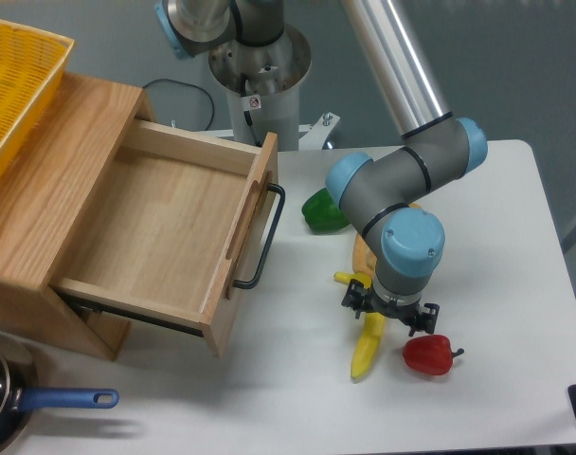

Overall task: Pick up the banana
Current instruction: 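Align the open gripper around the banana's middle and descend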

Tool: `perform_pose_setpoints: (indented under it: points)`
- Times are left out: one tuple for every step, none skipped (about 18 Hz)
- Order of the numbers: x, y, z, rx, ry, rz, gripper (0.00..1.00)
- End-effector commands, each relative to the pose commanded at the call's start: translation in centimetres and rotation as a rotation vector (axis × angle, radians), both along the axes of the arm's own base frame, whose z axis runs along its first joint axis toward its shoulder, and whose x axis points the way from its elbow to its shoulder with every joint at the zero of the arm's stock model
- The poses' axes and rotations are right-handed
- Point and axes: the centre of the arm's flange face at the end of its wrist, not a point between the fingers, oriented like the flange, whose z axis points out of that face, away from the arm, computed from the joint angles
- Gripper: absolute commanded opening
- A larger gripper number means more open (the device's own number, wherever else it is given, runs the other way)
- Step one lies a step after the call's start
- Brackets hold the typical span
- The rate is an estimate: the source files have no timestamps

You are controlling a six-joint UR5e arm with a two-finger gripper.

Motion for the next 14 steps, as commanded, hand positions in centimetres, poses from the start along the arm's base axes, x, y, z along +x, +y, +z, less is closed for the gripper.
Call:
perform_pose_setpoints:
  points:
    - [0.1,0.1,-0.1,-0.001,-0.001,0.000,1.00]
    - [0.1,0.1,-0.3,-0.003,-0.005,0.000,1.00]
    - [0.1,0.1,-0.4,-0.003,-0.005,0.000,1.00]
    - [0.1,0.2,-0.6,-0.005,-0.008,-0.003,1.00]
    - [0.1,0.2,-0.6,-0.005,-0.008,-0.003,1.00]
    - [0.1,0.2,-0.8,-0.008,-0.009,-0.003,1.00]
    - [0.1,0.2,-0.9,-0.009,-0.011,-0.005,0.99]
    - [0.1,0.2,-1.1,-0.010,-0.012,-0.006,0.99]
    - [0.1,0.2,-1.2,-0.011,-0.013,-0.006,0.97]
    - [0.1,0.2,-1.3,-0.011,-0.015,-0.006,0.97]
    - [0.1,0.2,-1.3,-0.011,-0.015,-0.006,0.96]
    - [0.2,0.3,-1.3,-0.010,-0.015,-0.012,0.95]
    - [0.2,0.3,-1.4,-0.012,-0.016,-0.012,0.93]
    - [0.2,0.3,-1.4,-0.012,-0.016,-0.011,0.90]
